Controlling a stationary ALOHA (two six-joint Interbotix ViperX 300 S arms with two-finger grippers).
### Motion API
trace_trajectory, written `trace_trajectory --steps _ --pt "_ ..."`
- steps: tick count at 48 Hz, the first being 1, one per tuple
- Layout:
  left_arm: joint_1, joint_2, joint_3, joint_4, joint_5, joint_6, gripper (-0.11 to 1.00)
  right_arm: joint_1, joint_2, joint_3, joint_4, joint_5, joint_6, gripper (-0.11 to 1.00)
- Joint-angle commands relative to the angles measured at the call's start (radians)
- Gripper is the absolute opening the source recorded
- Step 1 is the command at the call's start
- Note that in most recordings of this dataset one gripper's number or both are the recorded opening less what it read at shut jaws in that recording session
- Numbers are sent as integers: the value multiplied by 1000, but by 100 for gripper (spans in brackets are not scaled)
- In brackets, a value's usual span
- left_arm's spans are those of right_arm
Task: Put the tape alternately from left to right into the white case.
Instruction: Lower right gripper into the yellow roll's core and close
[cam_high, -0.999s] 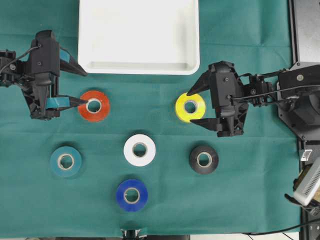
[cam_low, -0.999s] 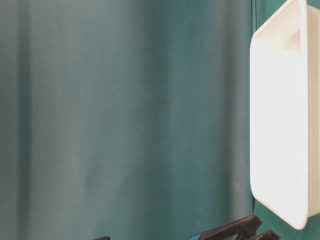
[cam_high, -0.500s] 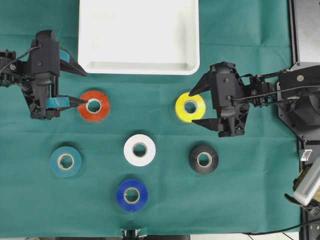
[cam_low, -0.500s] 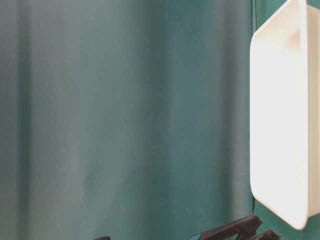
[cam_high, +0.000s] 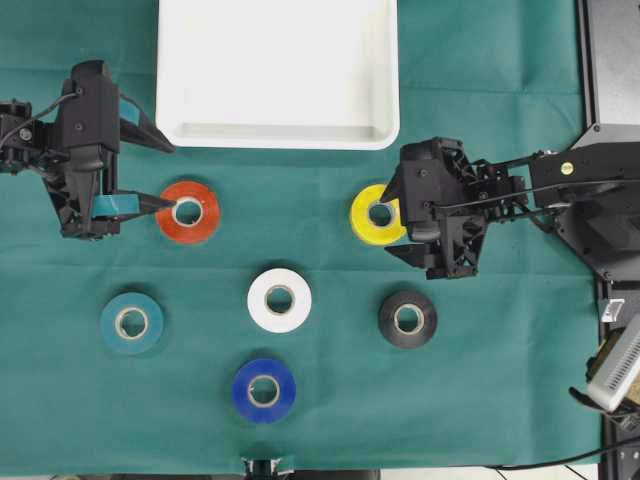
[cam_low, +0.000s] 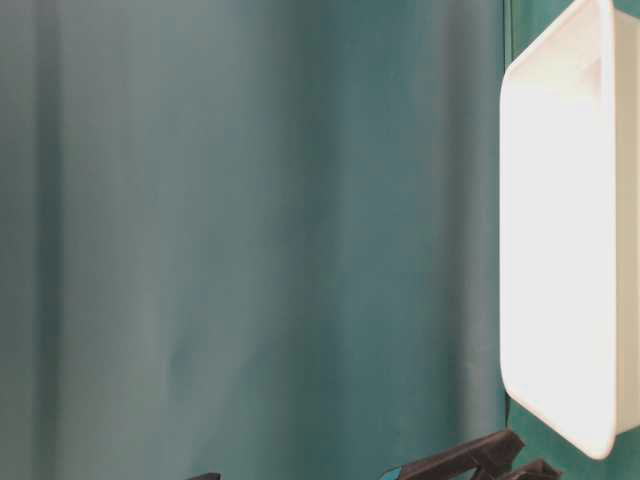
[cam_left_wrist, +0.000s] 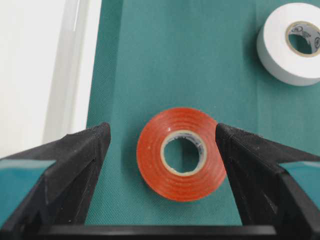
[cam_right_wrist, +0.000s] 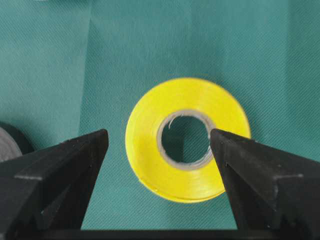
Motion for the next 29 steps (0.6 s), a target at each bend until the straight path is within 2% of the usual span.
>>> trace_trajectory --steps 1,29 --pt "0 -8 -14 -3 -6 -2 89 9 6 -14 -2 -3 3 87" --pt "0 -6 -3 -3 -5 -2 89 9 127 -54 -2 -8 21 87"
